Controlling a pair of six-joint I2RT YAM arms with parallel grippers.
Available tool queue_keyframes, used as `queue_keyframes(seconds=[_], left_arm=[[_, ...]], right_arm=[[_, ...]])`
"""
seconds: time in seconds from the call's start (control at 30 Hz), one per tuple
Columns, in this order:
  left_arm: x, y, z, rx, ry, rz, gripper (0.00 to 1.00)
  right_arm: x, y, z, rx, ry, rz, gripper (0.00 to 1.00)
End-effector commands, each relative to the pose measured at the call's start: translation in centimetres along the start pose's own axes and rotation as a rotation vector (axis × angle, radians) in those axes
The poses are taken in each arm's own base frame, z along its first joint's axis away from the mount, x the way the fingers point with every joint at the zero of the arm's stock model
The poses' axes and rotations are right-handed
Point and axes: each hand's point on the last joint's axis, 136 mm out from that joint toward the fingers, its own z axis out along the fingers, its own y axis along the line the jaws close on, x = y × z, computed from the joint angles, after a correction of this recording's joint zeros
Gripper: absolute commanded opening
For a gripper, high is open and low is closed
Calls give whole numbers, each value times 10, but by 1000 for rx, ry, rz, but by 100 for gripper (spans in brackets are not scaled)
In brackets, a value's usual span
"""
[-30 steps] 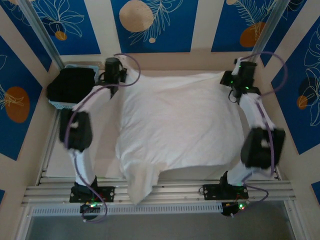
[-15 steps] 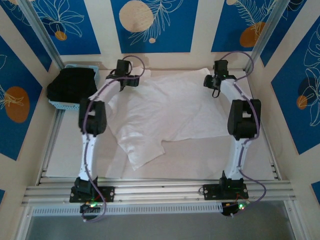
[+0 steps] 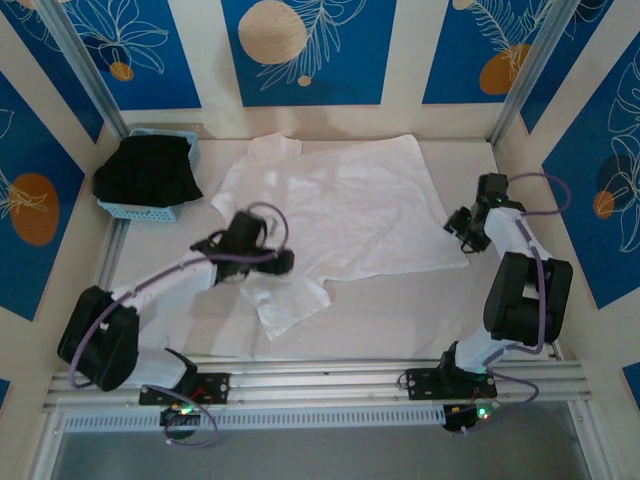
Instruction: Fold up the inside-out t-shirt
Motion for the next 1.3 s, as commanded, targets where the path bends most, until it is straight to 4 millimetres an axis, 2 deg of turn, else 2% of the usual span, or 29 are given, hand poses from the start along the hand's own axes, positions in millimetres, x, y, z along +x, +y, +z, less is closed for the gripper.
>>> queue_keyframes(seconds=[0.0,0.1,0.2,0.33,0.47,0.6,0.73,0.87,1.07,1.2,1.27], left_arm=[[38,-6,-16,-18,73,-12,87],[65,-7,-19,-36,132,6,88],[82,-8,-21,-47,186,51,88],[105,-13,-16,-18,274,89,88],[125,-25,-7,35,343,120,87],[142,-31,-4,12,416,167,84],[156,-34,-1,-17,452,219,79],[166,-28,6,-57,492,241,65],[175,-19,12,-81,512,246,31],[175,-23,0,-52,501,213,7],[176,-25,-12,-36,505,181,0]], right_arm=[[23,-25,11,93,102,56,56],[28,-38,16,142,105,72,56],[32,-48,23,147,124,96,56],[34,-45,37,101,177,117,50],[30,-41,46,83,187,114,37],[25,-37,46,61,173,118,14],[23,-35,43,45,151,111,6],[21,-33,38,26,133,110,2],[17,-28,23,-15,81,115,0],[17,-31,9,-22,37,121,0],[19,-34,3,-29,21,132,0]])
